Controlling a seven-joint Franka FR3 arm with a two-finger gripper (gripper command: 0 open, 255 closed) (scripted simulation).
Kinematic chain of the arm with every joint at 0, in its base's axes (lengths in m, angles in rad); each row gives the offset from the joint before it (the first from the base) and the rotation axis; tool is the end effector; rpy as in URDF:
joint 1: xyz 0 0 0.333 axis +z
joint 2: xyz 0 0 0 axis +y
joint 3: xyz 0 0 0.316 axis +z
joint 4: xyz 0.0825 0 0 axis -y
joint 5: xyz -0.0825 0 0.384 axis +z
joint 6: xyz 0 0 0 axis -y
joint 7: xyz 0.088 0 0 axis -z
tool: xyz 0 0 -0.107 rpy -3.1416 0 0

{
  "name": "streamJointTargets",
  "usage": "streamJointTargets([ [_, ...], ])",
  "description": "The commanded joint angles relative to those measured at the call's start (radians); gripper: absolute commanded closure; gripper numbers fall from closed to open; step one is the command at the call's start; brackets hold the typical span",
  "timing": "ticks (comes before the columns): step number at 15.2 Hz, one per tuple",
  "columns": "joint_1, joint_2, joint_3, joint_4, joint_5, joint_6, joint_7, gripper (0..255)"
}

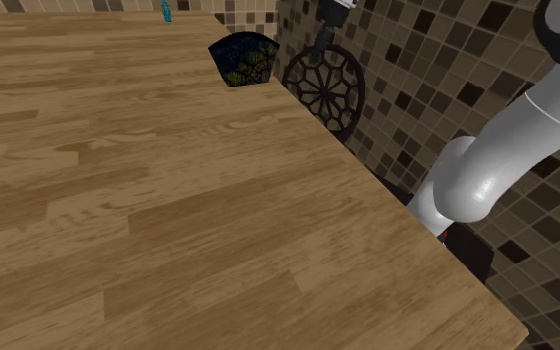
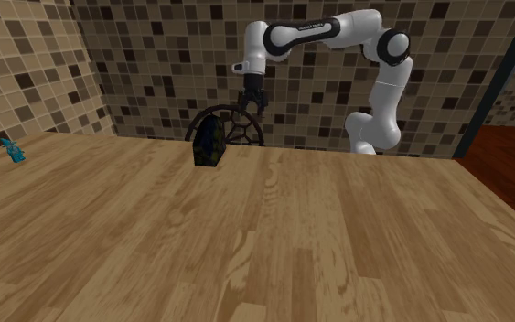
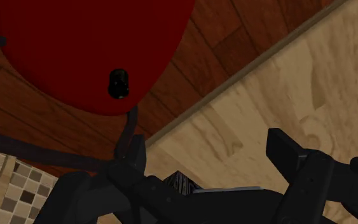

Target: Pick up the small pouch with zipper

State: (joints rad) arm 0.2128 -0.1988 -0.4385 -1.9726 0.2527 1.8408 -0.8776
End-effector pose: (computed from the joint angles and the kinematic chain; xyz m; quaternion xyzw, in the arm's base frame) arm 0.4990 -0.1093 0.5556 -0.9429 -0.2893 -0.1048 0.1279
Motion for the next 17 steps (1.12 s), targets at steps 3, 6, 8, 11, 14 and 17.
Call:
streamJointTargets([
  [3,0.018,0.175,-0.051,0.189,0.142,-0.058,-0.216,0],
  [6,0.001,0.313,-0.062,0.351,0.253,-0.127,-0.351,0],
  [8,-0.026,0.405,-0.054,0.471,0.323,-0.183,-0.426,0],
  [11,-0.072,0.521,-0.032,0.637,0.403,-0.260,-0.498,0],
  [14,-0.064,0.514,-0.030,0.588,0.400,-0.222,-0.516,0],
  [17,-0.057,0.510,-0.029,0.544,0.400,-0.185,-0.534,0],
])
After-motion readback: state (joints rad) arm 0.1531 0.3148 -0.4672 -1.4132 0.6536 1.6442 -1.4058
